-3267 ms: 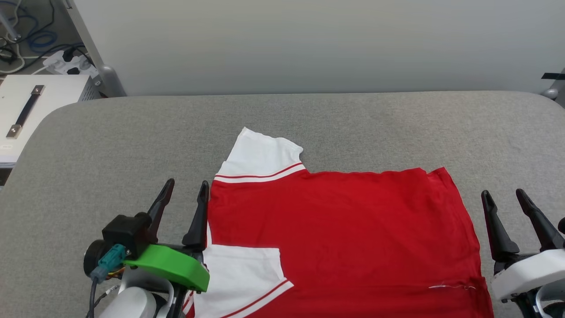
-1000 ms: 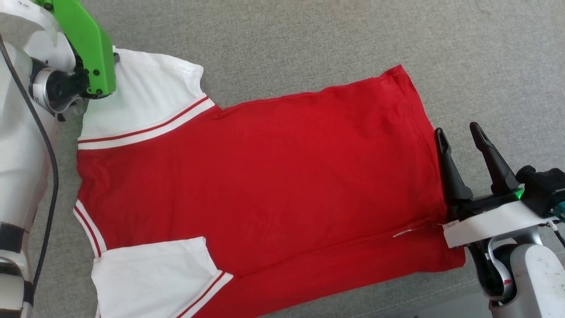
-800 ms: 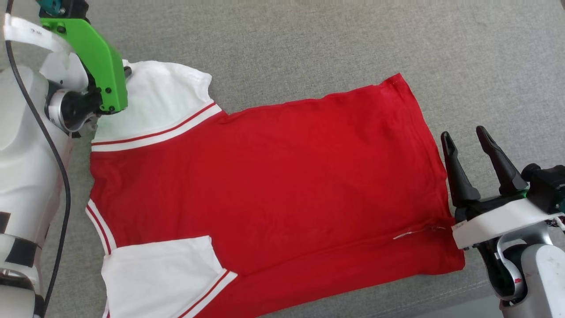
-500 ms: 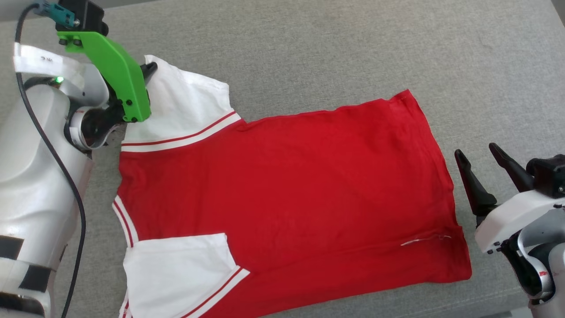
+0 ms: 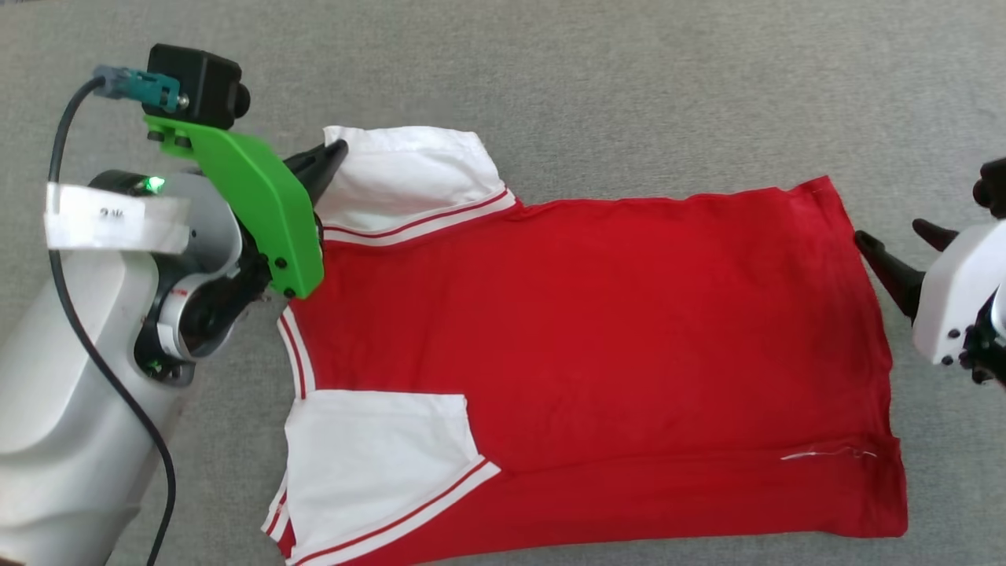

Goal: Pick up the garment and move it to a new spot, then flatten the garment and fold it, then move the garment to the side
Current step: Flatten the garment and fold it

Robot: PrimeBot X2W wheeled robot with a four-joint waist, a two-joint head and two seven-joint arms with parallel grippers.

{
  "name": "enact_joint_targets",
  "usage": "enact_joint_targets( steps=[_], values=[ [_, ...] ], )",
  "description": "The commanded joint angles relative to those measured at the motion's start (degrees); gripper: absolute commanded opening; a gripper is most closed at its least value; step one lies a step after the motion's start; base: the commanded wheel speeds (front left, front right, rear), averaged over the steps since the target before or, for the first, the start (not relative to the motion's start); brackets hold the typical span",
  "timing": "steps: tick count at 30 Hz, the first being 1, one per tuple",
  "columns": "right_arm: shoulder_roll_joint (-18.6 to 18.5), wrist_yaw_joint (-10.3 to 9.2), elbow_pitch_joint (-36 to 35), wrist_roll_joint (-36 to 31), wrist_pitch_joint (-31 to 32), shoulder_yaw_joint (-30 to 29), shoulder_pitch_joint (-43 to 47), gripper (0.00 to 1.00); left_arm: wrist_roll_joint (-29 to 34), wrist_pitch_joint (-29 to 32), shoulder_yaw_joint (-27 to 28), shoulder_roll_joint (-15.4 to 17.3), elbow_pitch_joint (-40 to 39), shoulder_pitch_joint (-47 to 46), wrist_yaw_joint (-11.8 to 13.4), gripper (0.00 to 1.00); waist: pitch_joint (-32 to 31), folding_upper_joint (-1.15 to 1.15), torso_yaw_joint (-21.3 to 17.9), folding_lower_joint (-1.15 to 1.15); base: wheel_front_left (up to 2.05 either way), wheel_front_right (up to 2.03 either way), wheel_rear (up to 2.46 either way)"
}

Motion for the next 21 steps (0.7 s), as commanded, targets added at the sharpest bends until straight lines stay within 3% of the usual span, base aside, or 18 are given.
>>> enact_joint_targets(
  steps=[1, 9, 21],
  values=[
    [-0.59, -0.04, 0.93, 0.54, 1.34, 0.77, -2.05, 1.00, -0.42, 0.08, 0.23, 0.48, -1.90, 1.59, 0.84, 0.00, 1.71, 0.00, 1.63, 0.00, 0.00, 0.00, 0.00],
    [-3.75, -0.04, 6.21, 1.07, 6.05, 5.46, -9.64, 1.00, -0.32, 0.35, -0.03, 1.20, -10.51, 5.06, 2.92, 0.00, 4.32, 0.00, 3.92, 0.00, 0.00, 0.00, 0.00],
    [-7.13, -0.04, 12.13, 0.75, 7.10, 12.85, -14.89, 1.00, 0.05, -0.34, -1.14, 0.57, -12.73, 5.71, 2.74, 0.00, 6.70, 0.00, 6.49, 0.00, 0.00, 0.00, 0.00]
  ],
)
